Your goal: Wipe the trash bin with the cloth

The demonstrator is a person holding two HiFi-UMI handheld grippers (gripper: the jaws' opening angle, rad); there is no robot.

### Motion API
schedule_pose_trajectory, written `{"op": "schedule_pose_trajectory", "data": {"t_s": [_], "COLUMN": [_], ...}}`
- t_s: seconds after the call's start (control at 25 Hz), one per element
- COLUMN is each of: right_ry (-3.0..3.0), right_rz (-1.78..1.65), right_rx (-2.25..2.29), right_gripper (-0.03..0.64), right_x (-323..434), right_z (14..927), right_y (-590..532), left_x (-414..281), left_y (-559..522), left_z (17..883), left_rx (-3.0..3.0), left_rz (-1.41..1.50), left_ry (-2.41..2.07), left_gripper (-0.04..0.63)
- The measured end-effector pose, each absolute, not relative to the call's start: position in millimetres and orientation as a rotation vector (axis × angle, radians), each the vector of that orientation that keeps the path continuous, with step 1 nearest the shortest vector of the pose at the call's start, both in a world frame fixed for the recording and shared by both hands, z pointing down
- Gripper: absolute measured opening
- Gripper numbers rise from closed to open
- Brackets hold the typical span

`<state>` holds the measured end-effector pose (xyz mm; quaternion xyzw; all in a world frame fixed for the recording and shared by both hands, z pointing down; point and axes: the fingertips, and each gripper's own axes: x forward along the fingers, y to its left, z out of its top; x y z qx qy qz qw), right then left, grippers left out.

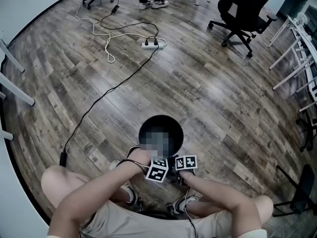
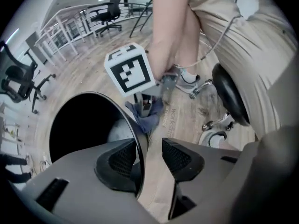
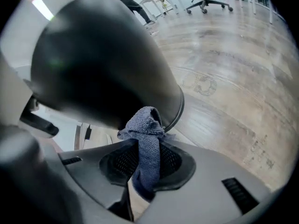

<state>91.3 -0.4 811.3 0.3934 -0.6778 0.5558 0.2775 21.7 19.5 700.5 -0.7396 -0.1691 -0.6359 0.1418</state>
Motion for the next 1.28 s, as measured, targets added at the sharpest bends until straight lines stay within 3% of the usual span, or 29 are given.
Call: {"op": "schedule_pose_trajectory", "data": {"t_s": [0.24, 0.44, 0.56, 0.84, 1.28], "right_ry": [-1.890, -1.969, -2.020, -1.981, -1.978], "right_rz": [1.336, 1.265, 1.227, 1.184, 1.043], "right_rx": [0.901, 0.839, 0.812, 0.833, 0.843], "right_gripper": [0.083, 0.083, 0.083, 0.083, 0.083], "right_x": [88, 67, 55, 76, 100], "right_z": [737, 684, 676, 716, 836], "right_y": [17, 22, 10, -11, -22], "left_x": [-22, -19, -18, -2, 28], "left_y": [-5, -13, -16, 4, 14], "left_z": [720, 726, 730, 729, 728], "left_rx": [-1.907, -1.896, -1.839, -1.869, -2.061], "left_rz": [-1.870, -1.821, -1.831, -1.832, -1.926], "left_ry": [-0.525, -0.452, -0.441, -0.472, -0.271], "left_gripper": [0.169, 0.165, 0.089, 0.032, 0.032]}}
